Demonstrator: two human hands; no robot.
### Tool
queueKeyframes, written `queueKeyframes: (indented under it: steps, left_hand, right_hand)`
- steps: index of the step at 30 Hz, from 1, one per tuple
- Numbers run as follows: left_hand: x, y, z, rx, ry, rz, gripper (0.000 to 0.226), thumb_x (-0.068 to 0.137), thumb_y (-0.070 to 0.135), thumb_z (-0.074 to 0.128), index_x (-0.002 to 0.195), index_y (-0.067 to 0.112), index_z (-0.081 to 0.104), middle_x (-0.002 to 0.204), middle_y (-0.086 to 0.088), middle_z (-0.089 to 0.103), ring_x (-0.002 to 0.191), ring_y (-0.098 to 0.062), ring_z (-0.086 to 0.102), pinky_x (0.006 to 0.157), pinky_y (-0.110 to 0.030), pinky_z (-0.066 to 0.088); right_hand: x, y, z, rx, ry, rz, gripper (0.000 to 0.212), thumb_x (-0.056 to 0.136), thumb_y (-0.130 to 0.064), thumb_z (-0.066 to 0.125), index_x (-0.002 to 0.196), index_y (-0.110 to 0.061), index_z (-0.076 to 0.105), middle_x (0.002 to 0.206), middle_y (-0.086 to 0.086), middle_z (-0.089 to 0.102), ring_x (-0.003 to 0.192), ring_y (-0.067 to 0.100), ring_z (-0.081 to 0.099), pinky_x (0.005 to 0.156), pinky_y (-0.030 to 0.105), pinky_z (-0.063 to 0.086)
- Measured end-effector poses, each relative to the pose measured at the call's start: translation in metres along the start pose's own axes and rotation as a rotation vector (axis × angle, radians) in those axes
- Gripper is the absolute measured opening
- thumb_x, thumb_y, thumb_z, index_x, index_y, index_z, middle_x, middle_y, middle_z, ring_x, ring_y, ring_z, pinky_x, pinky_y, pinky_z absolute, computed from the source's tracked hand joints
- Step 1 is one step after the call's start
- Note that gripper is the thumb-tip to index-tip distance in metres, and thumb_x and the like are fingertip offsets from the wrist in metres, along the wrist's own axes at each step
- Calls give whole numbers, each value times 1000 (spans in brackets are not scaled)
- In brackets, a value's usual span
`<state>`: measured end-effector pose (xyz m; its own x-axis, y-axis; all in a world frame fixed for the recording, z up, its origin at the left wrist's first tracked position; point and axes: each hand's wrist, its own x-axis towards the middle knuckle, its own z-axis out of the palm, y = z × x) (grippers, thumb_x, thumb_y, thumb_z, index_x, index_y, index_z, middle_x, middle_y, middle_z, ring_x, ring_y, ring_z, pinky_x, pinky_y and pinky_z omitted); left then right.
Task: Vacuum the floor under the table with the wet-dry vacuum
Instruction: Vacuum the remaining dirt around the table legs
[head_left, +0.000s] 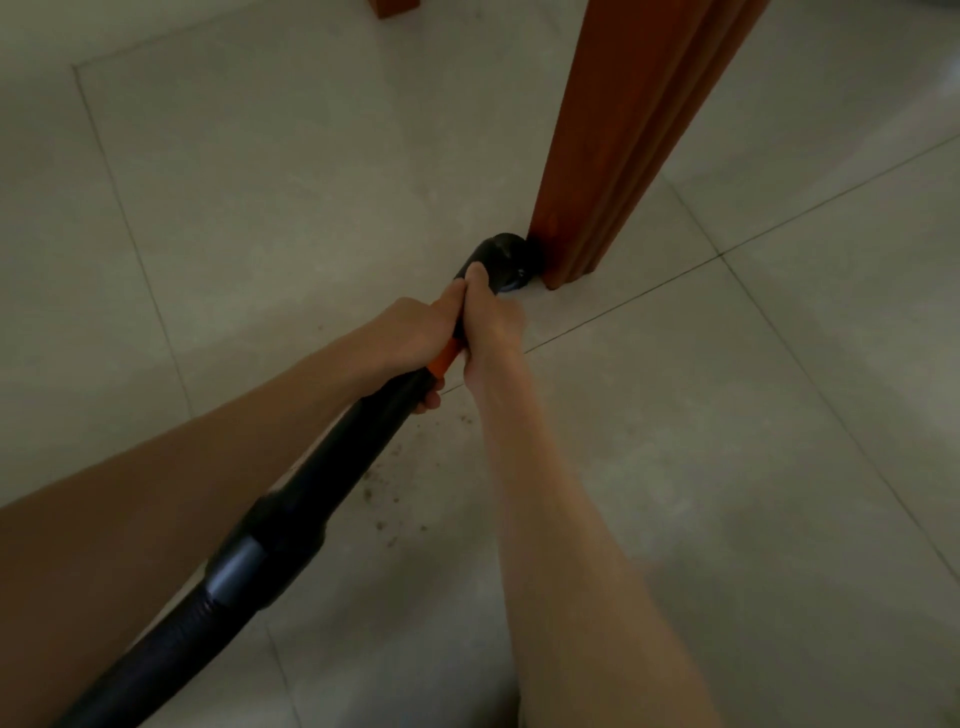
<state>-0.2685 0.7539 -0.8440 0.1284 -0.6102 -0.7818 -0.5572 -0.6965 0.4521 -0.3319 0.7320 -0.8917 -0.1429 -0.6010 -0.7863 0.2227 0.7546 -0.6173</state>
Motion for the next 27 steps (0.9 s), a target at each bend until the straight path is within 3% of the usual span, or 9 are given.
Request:
queueKeyframes:
  steps: [3, 8, 13, 17, 20, 27]
  left_hand:
    - [-11, -14, 3, 13, -11, -13, 67, 96, 59, 25, 78, 1, 55, 57, -14, 56, 35, -19, 54, 36, -21, 44]
    - [-26, -30, 12, 56, -105, -1, 65, 97, 56, 19, 83, 4, 54, 55, -11, 58, 36, -16, 57, 39, -22, 48]
    - [-48, -49, 41, 66, -298, 94, 60, 92, 61, 14, 99, 13, 48, 63, -8, 64, 45, -16, 62, 49, -24, 53]
    - [-56, -47, 64, 58, -392, 181, 48, 97, 52, 20, 110, 10, 41, 72, -7, 63, 52, -17, 61, 59, -29, 55]
    - [-54, -36, 77, -3, -412, 190, 44, 99, 48, 25, 113, 10, 40, 80, -9, 62, 60, -20, 63, 66, -32, 57]
    - [-59, -36, 98, -163, -339, 199, 41, 98, 51, 31, 108, 14, 44, 80, -7, 62, 57, -15, 62, 56, -25, 52]
  right_hand:
    - [-10, 14, -1, -17, -27, 42, 33, 95, -37, 50, 105, -6, 47, 89, 6, 58, 89, 22, 60, 78, 32, 52]
    - [-20, 32, -22, 104, -61, 125, 30, 96, -34, 52, 109, -7, 51, 89, 6, 60, 86, 20, 61, 79, 32, 52]
    - [-13, 40, -66, 257, -6, 94, 31, 97, -30, 53, 110, -2, 52, 85, 9, 60, 73, 20, 59, 63, 30, 50]
    - [0, 34, -94, 214, 93, 39, 47, 96, -37, 50, 123, 2, 52, 86, 10, 61, 68, 20, 59, 54, 29, 46]
    - [5, 21, -104, 136, 122, -9, 46, 98, -38, 46, 122, 1, 51, 89, 11, 60, 70, 20, 59, 55, 30, 46]
    - [3, 4, -114, 23, 141, 13, 31, 98, -37, 45, 97, -7, 55, 82, 9, 61, 71, 20, 60, 61, 32, 50]
